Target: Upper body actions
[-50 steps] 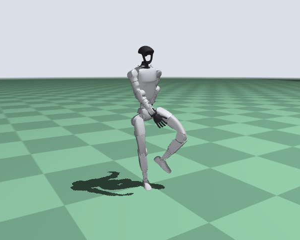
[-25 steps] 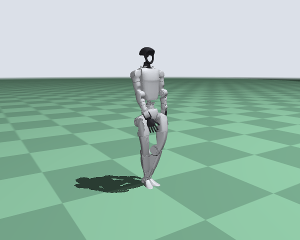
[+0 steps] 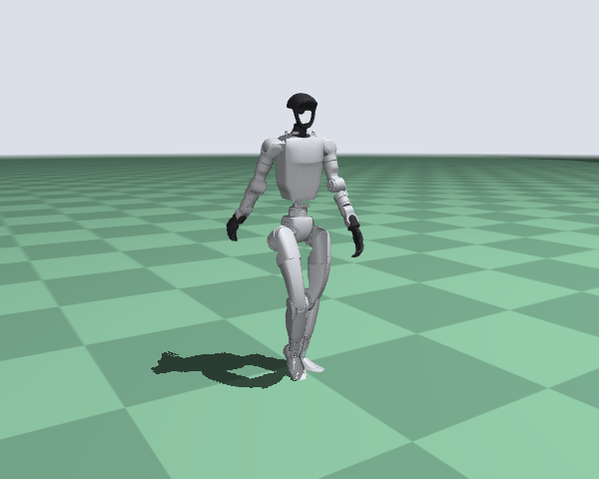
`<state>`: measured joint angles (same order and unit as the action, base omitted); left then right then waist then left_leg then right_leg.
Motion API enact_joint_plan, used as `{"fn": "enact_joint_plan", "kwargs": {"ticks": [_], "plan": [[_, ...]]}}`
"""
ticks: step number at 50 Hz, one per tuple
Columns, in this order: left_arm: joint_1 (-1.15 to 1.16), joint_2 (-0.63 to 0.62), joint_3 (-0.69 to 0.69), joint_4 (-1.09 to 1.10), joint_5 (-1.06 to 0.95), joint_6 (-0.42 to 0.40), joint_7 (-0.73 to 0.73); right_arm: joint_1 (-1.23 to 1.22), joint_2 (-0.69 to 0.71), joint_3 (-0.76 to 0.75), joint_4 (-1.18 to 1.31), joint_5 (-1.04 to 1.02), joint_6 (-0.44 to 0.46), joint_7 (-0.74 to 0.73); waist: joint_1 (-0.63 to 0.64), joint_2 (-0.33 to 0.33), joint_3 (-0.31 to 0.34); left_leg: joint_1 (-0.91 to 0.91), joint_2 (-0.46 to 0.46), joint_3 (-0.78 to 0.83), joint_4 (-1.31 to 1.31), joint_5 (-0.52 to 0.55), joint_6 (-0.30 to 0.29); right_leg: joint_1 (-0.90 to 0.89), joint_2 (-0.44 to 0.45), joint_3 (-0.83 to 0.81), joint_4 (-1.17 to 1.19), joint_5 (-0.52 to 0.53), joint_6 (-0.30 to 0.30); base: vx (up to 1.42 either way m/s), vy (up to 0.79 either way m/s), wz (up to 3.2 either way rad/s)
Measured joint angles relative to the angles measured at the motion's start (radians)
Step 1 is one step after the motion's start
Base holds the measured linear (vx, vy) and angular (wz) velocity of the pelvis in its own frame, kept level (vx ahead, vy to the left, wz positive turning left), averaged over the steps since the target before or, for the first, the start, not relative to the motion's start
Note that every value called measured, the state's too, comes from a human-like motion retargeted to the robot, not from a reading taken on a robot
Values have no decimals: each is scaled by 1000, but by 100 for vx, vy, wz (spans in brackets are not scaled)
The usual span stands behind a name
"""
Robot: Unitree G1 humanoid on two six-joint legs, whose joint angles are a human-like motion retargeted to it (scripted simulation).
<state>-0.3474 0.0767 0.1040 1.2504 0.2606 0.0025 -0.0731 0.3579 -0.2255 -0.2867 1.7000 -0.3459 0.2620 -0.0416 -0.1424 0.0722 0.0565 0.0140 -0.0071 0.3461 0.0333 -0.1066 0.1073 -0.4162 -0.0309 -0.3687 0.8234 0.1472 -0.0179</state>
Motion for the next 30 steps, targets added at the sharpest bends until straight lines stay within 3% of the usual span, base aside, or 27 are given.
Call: {"fn": "enact_joint_plan", "kwargs": {"ticks": [2, 3, 5, 7, 8, 9, 10, 12, 13, 15, 17, 20, 23, 27, 30], "plan": [[128, -27, 60, 74, 15, 7, 12, -68, 15, 59, 0, -37, -2, 32, 20, -14, -37, 9, -21, 58, 28, -30, -8, 181, 47, 83, -294, -10, 36, 31, -10, -63], [196, -40, 98, 119, 11, 13, 21, -108, 23, 94, 0, -55, -4, 45, 34, -19, -54, 2, -29, 69, 63, -50, -13, 270, 67, 111, -436, -154, 87, 30, -8, -81], [337, -57, 194, 224, -10, 40, 29, -197, 42, 183, 0, -96, -22, 75, 79, -31, -92, -31, -22, 127, 189, -37, -40, 407, -20, -104, -624, -321, 52, 23, 1, -120], [429, -51, 311, 319, -39, 116, -12, -349, 77, 291, 0, -131, -55, 119, 146, -110, -91, -132, 42, 292, 497, 182, -40, 372, -59, -2, -667, -295, 16, -20, -8, -150], [438, -31, 360, 367, -54, 165, -40, -460, 101, 321, 0, -154, -78, 143, 184, -114, -42, -266, 158, 276, 743, 287, -16, 347, -66, 96, -651, -282, 37, -49, -34, -100], [448, -6, 392, 409, -87, 197, -45, -555, 125, 341, -36, -182, -106, 155, 209, -118, 17, -398, 227, 237, 965, 310, 24, 352, -69, 107, -653, -269, 36, -58, -45, -47], [458, 21, 416, 450, -129, 220, -39, -642, 151, 357, -90, -213, -135, 161, 228, -122, 82, -530, 272, 185, 1177, 292, 73, 372, -69, 74, -664, -256, 24, -52, -49, -26], [510, 59, 453, 450, -194, 276, -41, -799, 188, 375, -220, -248, -199, 192, 275, -124, 184, -708, 418, 158, 1436, 206, 80, 403, -36, 45, -683, -233, -9, -39, -52, -44], [537, 66, 462, 450, -209, 296, -50, -859, 207, 353, -289, -261, -220, 198, 307, -153, 238, -759, 462, 207, 1523, 161, 123, 423, -41, 76, -686, -230, -27, -24, -45, -86], [574, 73, 489, 450, -193, 320, -48, -966, 249, 260, -413, -262, -262, 203, 420, -175, 345, -845, 513, 278, 1627, 59, 149, 463, -50, 162, -683, -225, -49, -14, -31, -135], [610, 87, 515, 450, -163, 300, -38, -1051, 251, 189, -517, -193, -322, 248, 528, -197, 409, -946, 471, 351, 1628, 10, 150, 465, -90, 240, -672, -218, -55, -1, -3, -102], [686, 108, 533, 450, -199, 289, -38, -1105, 265, 181, -661, -78, -373, 316, 588, -247, 395, -1079, 391, 427, 1584, -28, 150, 432, -152, 271, -651, -220, -48, 24, 17, -7], [701, 90, 584, 450, -282, 301, -6, -1140, 287, 237, -751, -60, -428, 340, 545, -281, 357, -1065, 391, 454, 1619, -46, 147, 415, -161, 263, -644, -228, -49, 13, 3, 41], [622, 72, 574, 446, -339, 273, -19, -1112, 280, 305, -816, -162, -488, 325, 461, -262, 249, -938, 417, 359, 1668, 9, 97, 403, -108, 204, -701, -218, -49, 1, -6, 81], [537, 63, 530, 397, -291, 240, -66, -1023, 257, 349, -820, -250, -512, 284, 415, -227, 171, -712, 413, 308, 1546, 23, 81, 411, -67, 137, -750, -211, -36, 3, -1, 80]]}}
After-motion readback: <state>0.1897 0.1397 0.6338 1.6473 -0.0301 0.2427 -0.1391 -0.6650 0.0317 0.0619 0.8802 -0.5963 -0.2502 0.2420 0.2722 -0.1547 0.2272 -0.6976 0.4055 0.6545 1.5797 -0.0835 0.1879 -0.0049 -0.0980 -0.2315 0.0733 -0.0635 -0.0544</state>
